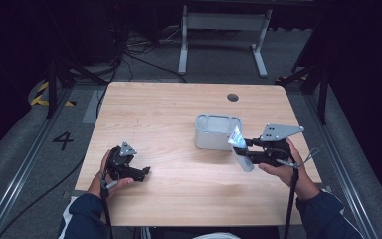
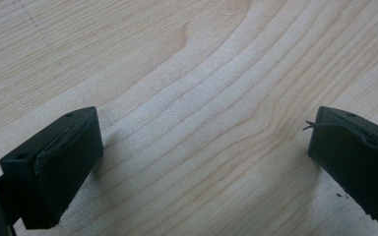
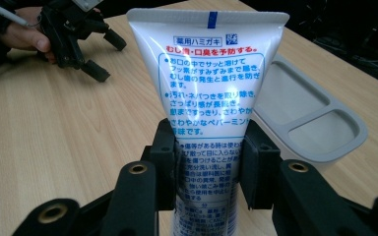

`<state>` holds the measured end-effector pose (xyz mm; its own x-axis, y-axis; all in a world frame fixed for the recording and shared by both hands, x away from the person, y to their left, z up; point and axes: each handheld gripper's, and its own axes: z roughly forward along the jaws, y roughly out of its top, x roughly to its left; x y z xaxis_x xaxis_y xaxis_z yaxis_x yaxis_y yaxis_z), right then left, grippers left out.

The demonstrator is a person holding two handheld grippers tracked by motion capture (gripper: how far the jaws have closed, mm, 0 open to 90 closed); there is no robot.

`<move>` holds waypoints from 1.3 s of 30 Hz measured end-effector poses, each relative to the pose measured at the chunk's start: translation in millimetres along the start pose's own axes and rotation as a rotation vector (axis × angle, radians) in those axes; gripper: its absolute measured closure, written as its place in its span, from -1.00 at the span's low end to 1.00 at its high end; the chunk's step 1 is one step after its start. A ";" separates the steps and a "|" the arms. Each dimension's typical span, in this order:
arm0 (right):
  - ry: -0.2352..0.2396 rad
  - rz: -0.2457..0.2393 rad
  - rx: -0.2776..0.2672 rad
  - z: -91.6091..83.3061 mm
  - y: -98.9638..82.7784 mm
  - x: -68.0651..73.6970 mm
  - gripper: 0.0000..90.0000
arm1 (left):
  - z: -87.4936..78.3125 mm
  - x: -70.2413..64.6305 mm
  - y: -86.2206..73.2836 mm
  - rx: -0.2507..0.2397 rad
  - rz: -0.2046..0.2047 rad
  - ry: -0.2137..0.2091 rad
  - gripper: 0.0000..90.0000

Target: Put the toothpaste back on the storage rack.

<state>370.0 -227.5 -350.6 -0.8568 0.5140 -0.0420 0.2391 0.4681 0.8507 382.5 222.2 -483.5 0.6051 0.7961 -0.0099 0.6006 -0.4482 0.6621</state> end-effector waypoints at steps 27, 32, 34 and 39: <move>-0.024 -0.049 -0.094 3.8 50.2 -9.5 0.46 | 0.0 0.1 0.0 0.000 0.001 0.000 -0.99; -0.024 -0.042 -0.094 9.9 56.5 -14.8 0.46 | -0.1 0.2 0.0 0.001 0.003 0.001 -0.99; -0.028 -0.042 -0.094 11.8 57.8 -16.6 0.46 | 0.0 0.0 0.0 0.001 0.001 0.000 -0.99; -0.030 -0.033 -0.103 14.9 60.2 -20.3 0.46 | 0.0 0.0 0.0 0.000 0.001 0.000 -0.99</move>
<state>408.6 -199.0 -306.3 -0.8492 0.5210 -0.0853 0.1610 0.4095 0.8980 382.5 222.2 -483.5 0.6054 0.7959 -0.0094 0.6004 -0.4488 0.6619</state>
